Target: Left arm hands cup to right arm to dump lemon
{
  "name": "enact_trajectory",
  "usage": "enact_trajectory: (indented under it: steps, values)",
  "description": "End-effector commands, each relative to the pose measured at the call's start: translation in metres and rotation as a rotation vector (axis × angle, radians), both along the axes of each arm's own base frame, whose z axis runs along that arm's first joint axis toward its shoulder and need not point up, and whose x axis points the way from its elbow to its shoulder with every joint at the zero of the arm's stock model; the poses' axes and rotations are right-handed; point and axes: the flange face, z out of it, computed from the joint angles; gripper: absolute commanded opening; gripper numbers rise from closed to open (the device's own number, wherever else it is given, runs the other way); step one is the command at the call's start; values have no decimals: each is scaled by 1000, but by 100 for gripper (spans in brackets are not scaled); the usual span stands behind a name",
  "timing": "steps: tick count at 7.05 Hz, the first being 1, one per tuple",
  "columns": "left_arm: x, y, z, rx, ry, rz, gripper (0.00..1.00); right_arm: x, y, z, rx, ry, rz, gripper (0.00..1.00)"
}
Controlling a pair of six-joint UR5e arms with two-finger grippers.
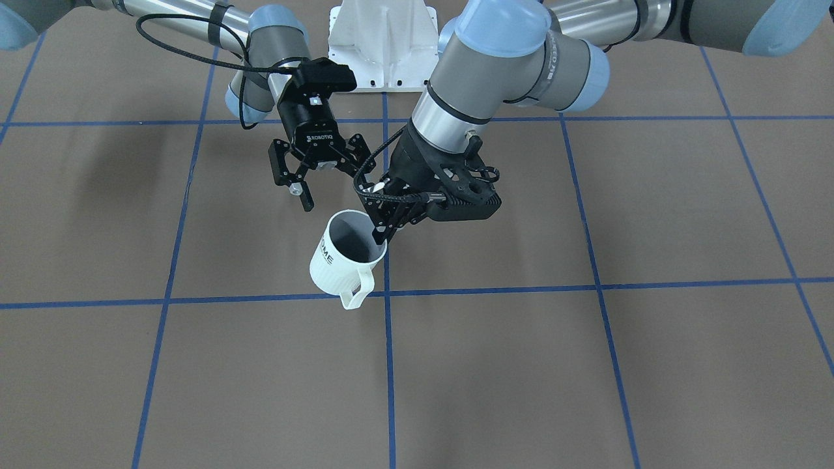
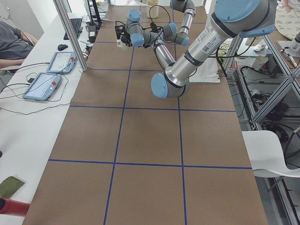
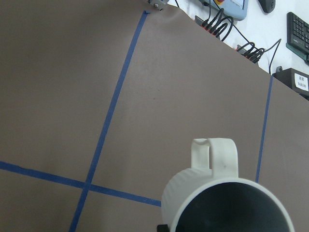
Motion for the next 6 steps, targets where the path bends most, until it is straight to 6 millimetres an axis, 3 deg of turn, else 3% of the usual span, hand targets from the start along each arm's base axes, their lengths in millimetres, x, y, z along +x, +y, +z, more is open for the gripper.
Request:
enact_trajectory:
  steps: [1, 3, 4, 5, 6]
  values:
    - [-1, -2, 3, 10, -13, 3, 0, 20, -25, 13, -25, -22, 29, 100]
    - [-4, -5, 6, 17, -21, 1, 0, 71, -92, 56, -117, -14, -19, 100]
    - [-10, -10, 7, 19, -24, -9, 0, 95, -126, 67, -189, 19, -36, 100]
    - [-12, -12, 8, 52, -42, 2, 0, 119, -150, 74, -229, 46, -53, 100]
    - [-19, -21, 17, 59, -62, -5, 0, 143, -163, 93, -259, 56, -75, 100]
